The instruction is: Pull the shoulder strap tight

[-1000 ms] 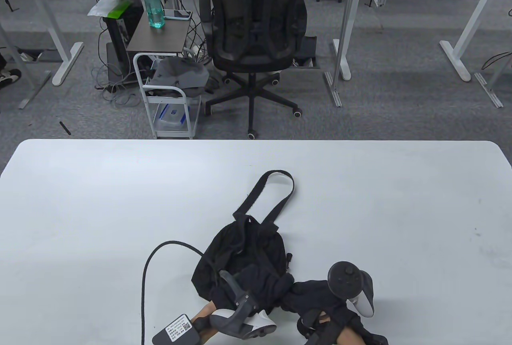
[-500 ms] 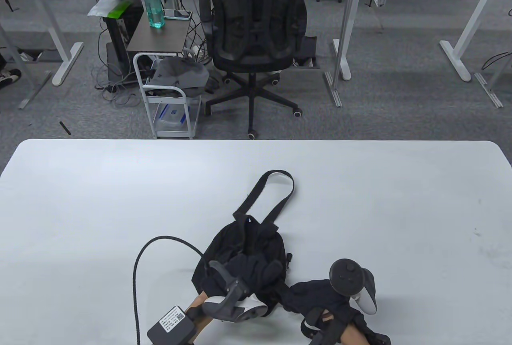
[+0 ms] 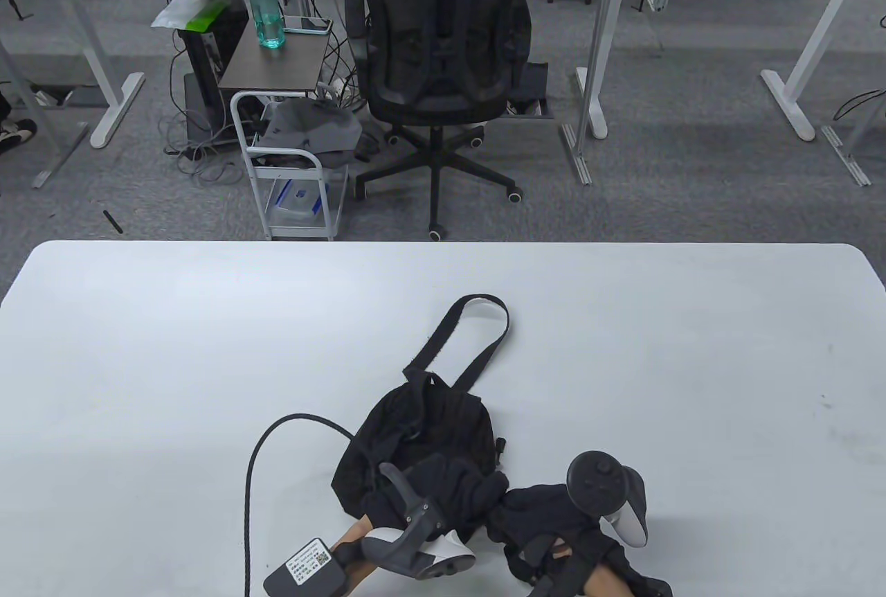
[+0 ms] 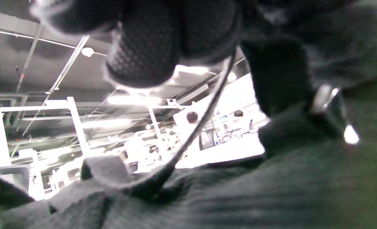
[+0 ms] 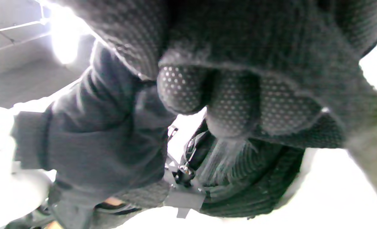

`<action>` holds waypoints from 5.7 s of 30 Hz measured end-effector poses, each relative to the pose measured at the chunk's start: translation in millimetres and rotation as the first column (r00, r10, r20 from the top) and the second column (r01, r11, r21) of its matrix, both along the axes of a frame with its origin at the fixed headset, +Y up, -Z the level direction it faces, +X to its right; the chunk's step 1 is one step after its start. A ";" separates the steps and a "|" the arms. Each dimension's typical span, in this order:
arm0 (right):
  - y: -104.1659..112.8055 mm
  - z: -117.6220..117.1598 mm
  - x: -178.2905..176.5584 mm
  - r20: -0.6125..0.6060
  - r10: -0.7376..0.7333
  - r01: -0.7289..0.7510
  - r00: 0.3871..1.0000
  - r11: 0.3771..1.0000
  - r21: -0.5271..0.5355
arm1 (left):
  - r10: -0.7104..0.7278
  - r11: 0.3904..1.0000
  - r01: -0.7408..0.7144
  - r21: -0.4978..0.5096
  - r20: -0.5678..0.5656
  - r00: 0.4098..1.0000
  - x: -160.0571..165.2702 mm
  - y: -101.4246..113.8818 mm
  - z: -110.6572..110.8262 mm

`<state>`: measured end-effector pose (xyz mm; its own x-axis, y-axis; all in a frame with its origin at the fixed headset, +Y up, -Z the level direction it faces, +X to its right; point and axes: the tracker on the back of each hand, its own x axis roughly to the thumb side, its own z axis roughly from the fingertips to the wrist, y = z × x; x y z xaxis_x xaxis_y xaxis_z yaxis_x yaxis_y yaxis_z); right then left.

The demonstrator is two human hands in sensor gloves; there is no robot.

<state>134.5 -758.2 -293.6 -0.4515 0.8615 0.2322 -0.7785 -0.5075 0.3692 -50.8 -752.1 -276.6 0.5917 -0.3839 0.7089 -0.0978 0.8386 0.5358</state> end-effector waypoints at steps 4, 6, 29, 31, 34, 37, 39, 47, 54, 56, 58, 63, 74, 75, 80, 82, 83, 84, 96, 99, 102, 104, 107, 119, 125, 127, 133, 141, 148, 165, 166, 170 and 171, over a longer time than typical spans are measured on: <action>-0.1 -0.3 5.3 0.000 0.024 -0.024 1.000 1.000 -0.005 | -0.004 1.000 0.002 -0.030 -0.076 0.997 -14.1 -1.3 -16.2; -0.9 -1.3 6.0 0.003 0.013 -0.013 1.000 1.000 -0.015 | 0.007 0.999 -0.012 -0.047 -0.093 0.996 -20.1 0.3 -20.7; -0.4 -0.3 0.6 0.008 0.011 -0.011 1.000 1.000 0.013 | -0.006 1.000 0.006 -0.006 -0.011 1.000 -3.9 -0.1 -5.2; -0.2 -1.5 3.2 0.003 0.013 -0.013 1.000 1.000 0.005 | 0.002 1.000 -0.003 -0.023 -0.033 0.999 -8.7 0.9 -10.7; -1.8 -2.1 4.0 -0.006 0.007 -0.007 1.000 1.000 -0.025 | 0.008 0.999 -0.010 -0.030 -0.048 0.999 -13.4 2.5 -12.4; -5.0 -1.9 3.5 -0.021 0.018 -0.019 1.000 0.998 -0.053 | -0.004 1.000 0.004 -0.001 -0.059 0.998 -12.3 4.5 -7.9; -5.3 -1.6 4.0 -0.009 0.023 -0.024 1.000 0.999 -0.042 | 0.004 1.000 -0.004 0.011 -0.042 0.999 -11.4 7.5 -3.9; -1.5 0.4 1.5 0.015 0.006 -0.006 1.000 1.000 0.014 | 0.006 0.999 -0.006 0.034 0.015 1.000 3.4 7.2 12.5; -1.3 -0.5 0.1 0.003 0.005 -0.005 1.000 1.000 -0.001 | -0.020 1.000 0.020 0.018 0.004 1.000 0.1 1.7 2.3; -1.5 -1.1 0.9 0.006 0.010 -0.010 1.000 1.000 -0.005 | -0.014 1.000 0.014 0.003 -0.008 1.000 -2.1 0.5 -3.5; -1.4 -1.5 2.8 0.006 0.014 -0.013 1.000 1.000 -0.010 | -0.008 1.000 0.008 -0.017 -0.027 1.000 -6.8 1.9 -8.5; -2.3 -2.4 3.2 -0.004 0.011 -0.011 1.000 0.999 -0.031 | -0.014 1.000 0.014 0.004 -0.052 0.999 -8.2 6.0 -7.4; -2.4 0.7 -0.5 0.048 0.004 -0.006 0.999 1.000 0.030 | -0.011 0.996 0.011 0.093 -0.006 1.000 2.8 10.4 12.7; -1.4 0.7 0.0 0.051 0.005 -0.007 0.999 0.999 0.040 | -0.011 0.995 0.012 0.099 -0.010 1.000 2.5 10.0 12.4; -0.4 0.0 -0.1 0.059 -0.005 0.003 0.998 0.999 0.040 | -0.010 0.997 0.012 0.079 -0.022 1.000 1.9 7.0 5.1; -1.0 -0.4 -0.4 0.054 -0.008 0.007 0.998 1.000 0.020 | -0.017 0.998 0.019 0.064 -0.028 0.999 1.4 4.8 1.3; -1.0 -0.5 0.2 0.056 -0.004 0.003 0.998 1.000 0.018 | -0.026 0.997 0.030 0.068 -0.054 0.998 0.1 4.4 -3.7; -0.6 -0.5 1.2 0.058 -0.001 0.000 0.998 1.000 0.017 | -0.028 0.998 0.033 0.063 -0.069 0.997 -1.1 5.5 -5.5; -4.3 -1.4 0.8 0.076 -0.011 0.009 0.997 1.000 0.026 | -0.006 0.997 0.012 0.078 -0.079 0.997 -4.4 14.7 1.5; -4.2 -0.1 -2.3 0.108 -0.011 0.005 0.994 0.998 0.055 | -0.010 0.993 0.017 0.113 -0.066 0.998 2.8 14.8 9.8; -3.6 -0.2 -0.5 0.123 -0.021 0.013 0.992 0.998 0.069 | -0.010 0.992 0.018 0.121 -0.067 0.998 4.0 13.3 10.5; -3.1 -0.6 -0.9 0.119 -0.023 0.015 0.993 0.998 0.066 | -0.006 0.994 0.014 0.107 -0.075 0.997 4.0 12.1 8.2; 3.4 0.3 0.9 0.105 -0.034 0.027 0.994 0.998 0.065 | 0.004 0.996 0.004 0.093 -0.083 0.997 2.9 11.3 3.1; -1.9 -2.7 3.1 0.103 -0.011 0.008 0.995 1.000 0.031 | -0.003 0.999 0.010 0.049 -0.143 0.990 -4.9 13.8 -12.9; -7.4 -3.3 -0.3 0.141 -0.002 -0.006 0.990 0.999 0.053 | -0.024 0.991 0.038 0.130 -0.107 0.994 6.1 15.6 4.5; -7.0 -2.5 -0.4 0.158 0.002 -0.014 0.987 0.997 0.076 | -0.037 0.984 0.058 0.170 -0.127 0.991 10.1 14.4 8.8; -3.8 -2.7 0.2 0.158 -0.018 0.005 0.987 0.997 0.080 | -0.013 0.990 0.030 0.135 -0.127 0.992 6.8 10.6 1.8; 0.7 -1.2 5.8 0.150 -0.042 0.034 0.988 0.998 0.061 | -0.004 0.996 0.023 0.087 -0.205 0.979 -3.1 13.9 -19.3; -4.5 -3.0 4.6 0.160 -0.034 0.026 0.987 0.998 0.049 | -0.014 0.995 0.034 0.089 -0.217 0.976 -3.1 18.0 -15.8; -3.0 -5.1 0.7 0.179 -0.032 0.021 0.983 0.998 0.059 | -0.014 0.994 0.038 0.107 -0.215 0.977 4.9 11.2 -15.0; -2.6 -4.9 1.3 0.178 -0.029 0.018 0.984 0.998 0.063 | -0.012 0.994 0.036 0.100 -0.224 0.974 3.5 10.8 -18.8; -1.3 -4.1 2.5 0.174 -0.040 0.030 0.984 0.998 0.060 | 0.003 0.998 0.013 0.061 -0.250 0.968 -2.2 15.2 -25.2; -1.5 -4.3 2.3 0.176 -0.039 0.029 0.984 0.998 0.063 | 0.001 0.998 0.015 0.063 -0.245 0.969 -1.9 16.2 -23.8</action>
